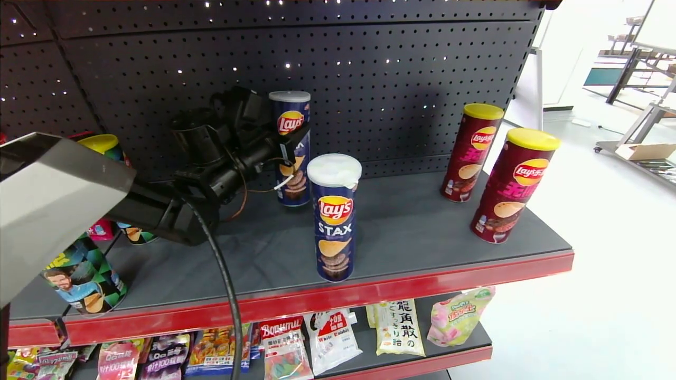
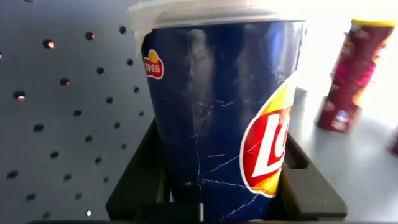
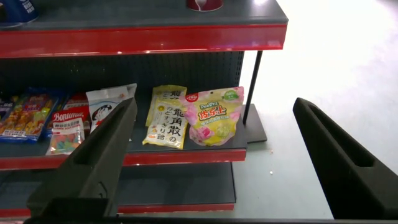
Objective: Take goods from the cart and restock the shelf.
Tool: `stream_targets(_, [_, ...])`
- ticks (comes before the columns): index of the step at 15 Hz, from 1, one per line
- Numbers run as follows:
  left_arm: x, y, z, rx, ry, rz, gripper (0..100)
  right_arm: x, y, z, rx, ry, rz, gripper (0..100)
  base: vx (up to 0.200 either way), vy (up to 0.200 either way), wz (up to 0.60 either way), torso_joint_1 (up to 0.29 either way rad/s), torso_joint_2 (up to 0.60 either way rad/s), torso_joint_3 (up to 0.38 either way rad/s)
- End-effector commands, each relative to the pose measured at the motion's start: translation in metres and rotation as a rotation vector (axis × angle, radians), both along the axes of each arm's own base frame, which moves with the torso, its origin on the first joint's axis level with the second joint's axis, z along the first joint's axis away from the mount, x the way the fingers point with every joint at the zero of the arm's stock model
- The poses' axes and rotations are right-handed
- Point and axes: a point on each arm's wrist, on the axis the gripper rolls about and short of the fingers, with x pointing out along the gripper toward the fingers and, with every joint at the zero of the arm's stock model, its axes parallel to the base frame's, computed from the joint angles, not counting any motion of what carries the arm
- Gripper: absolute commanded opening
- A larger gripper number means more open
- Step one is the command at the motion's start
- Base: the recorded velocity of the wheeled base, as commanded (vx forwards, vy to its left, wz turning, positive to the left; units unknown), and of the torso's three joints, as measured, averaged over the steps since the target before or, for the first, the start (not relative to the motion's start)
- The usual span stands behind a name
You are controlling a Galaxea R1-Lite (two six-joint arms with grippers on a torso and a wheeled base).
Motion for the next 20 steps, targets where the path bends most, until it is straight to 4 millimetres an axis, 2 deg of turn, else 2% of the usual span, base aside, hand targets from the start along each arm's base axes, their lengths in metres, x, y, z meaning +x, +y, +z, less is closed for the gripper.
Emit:
stream_targets(1, [0.009, -0.012, -0.009, -0.009, 0.000, 0.008, 0, 0.000, 0.000, 0.000, 0.000, 0.001, 0.001, 100, 0.000, 0.000, 0.00, 0.000, 0.00, 0.000])
stream_targets(8, [0.010, -0.020, -0.016, -0.012, 0.020, -0.070, 0, 0.000, 0.000, 0.000, 0.000, 0.001, 0.001, 100, 0.000, 0.000, 0.00, 0.000, 0.00, 0.000])
stream_targets(11, [0.012, -0.031, -0.022, -0.011, 0.024, -0.088, 0, 0.000, 0.000, 0.000, 0.000, 0.001, 0.001, 100, 0.000, 0.000, 0.00, 0.000, 0.00, 0.000])
stream_targets(20, [0.023, -0.045, -0.037, -0.006, 0.031, -0.106, 0, 0.000, 0.000, 0.000, -0.001, 0.003, 0.001, 100, 0.000, 0.000, 0.00, 0.000, 0.00, 0.000])
